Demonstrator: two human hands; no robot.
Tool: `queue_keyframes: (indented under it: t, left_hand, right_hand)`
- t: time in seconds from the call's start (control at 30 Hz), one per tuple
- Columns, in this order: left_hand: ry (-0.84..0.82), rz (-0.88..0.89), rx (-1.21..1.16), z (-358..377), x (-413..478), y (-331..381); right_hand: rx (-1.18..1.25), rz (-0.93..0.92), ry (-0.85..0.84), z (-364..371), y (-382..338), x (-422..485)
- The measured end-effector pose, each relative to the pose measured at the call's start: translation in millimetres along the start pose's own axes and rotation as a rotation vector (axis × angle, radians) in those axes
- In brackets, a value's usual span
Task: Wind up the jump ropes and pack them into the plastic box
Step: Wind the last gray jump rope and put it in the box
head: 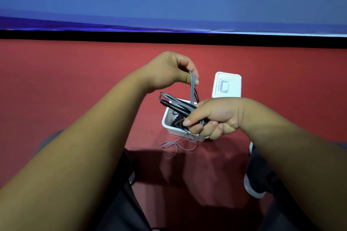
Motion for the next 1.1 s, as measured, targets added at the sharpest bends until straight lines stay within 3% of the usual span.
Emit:
queue_keyframes:
  t: [0.33, 0.5, 0.6, 0.73, 0.9, 1.1]
  left_hand:
    - [0.142, 0.05, 0.028, -25.7, -7.2, 7.4]
    - [0.121, 0.142, 0.415, -25.8, -9.3, 13.3]
    - [0.07, 0.094, 0.529, -20.9, -11.0, 3.2]
    - [-0.012, -0.097, 0.374, -12.5, -9.7, -27.7]
    - [-0.11, -0.168, 0.157, 9.2, -9.5, -34.3]
    - [-0.048, -0.238, 0.121, 11.7, -4.2, -48.4]
  right_hand:
    - [0.164, -0.261, 0.326, -48.7, -34.1, -3.0]
    - [0.355, -0.335, 0.436, -69.3, -36.1, -0.5]
    - [0.42, -0.417, 0.469, -77.6, -44.4, -6.8]
    - [0.429, -0.531, 0.422, -71.3, -58.8, -16.6]
    - [0.492, -0.591, 0.44, -72.7, -65.0, -24.4]
    - [0.545, -0.636, 0.414, -73.0, -69.2, -24.1]
Point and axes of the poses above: each hand's wrist, its own x-axis towards the middle knuckle, its own z-axis out of the palm, y = z × x, the point moved 10 cm from there along x, towards the middle knuckle, and after that the axes turned 15 degrees about x, right-handed, at the moved point
